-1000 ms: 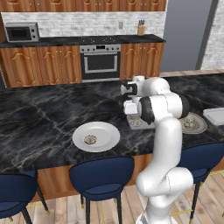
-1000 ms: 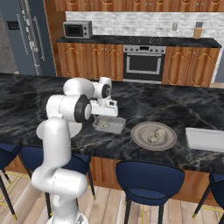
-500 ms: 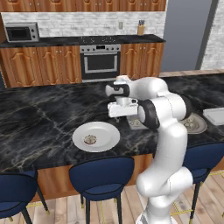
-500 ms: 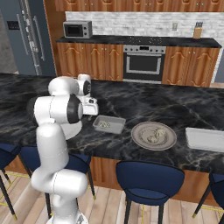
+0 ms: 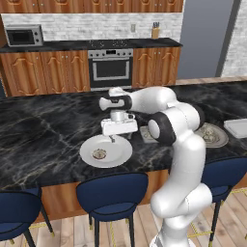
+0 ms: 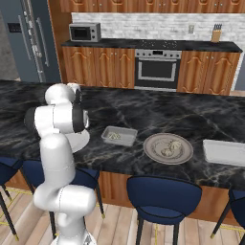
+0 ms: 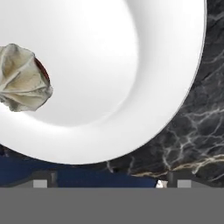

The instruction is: Place two dumplings into each of the tupperware containers and then place the containers in the fridge.

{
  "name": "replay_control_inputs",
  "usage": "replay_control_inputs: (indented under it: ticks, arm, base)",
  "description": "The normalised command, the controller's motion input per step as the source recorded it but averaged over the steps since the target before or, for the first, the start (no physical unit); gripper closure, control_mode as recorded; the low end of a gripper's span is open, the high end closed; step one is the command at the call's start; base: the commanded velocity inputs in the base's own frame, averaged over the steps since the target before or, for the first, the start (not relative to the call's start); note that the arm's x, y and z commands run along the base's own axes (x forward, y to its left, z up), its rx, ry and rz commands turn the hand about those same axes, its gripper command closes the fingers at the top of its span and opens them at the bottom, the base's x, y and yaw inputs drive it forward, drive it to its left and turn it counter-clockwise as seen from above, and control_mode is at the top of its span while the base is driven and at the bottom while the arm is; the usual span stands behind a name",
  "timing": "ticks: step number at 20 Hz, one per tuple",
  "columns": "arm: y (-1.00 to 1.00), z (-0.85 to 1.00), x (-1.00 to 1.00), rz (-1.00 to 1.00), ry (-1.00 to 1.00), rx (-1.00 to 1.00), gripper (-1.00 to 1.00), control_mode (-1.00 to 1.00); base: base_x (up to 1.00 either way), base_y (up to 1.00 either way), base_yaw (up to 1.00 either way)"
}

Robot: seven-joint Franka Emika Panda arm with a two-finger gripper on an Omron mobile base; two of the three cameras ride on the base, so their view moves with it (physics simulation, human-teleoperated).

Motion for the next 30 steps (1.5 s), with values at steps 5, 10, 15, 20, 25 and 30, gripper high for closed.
replay_control_inputs:
  ticks: [5,10,15,20,25,30]
  arm:
    - [0.54,-0.48,0.04,0.11,-0.07,0.01,-1.0,-1.0]
    - [0.01,-0.3,-0.01,0.09,-0.25,0.15,-1.0,-1.0]
    - [0.17,-0.02,-0.28,0.04,-0.27,0.11,-1.0,-1.0]
    - [0.58,-0.04,-0.2,0.03,-0.11,0.0,-1.0,-1.0]
    - [0.11,-0.08,0.09,0.0,-0.12,0.0,-1.0,-1.0]
    - [0.21,-0.08,0.18,0.0,0.0,0.0,-1.0,-1.0]
  base:
    - [0.0,0.0,0.0]
    - [0.0,0.0,0.0]
    - [0.0,0.0,0.0]
    - [0.0,0.0,0.0]
    - [0.0,0.0,0.0]
    - [0.0,0.0,0.0]
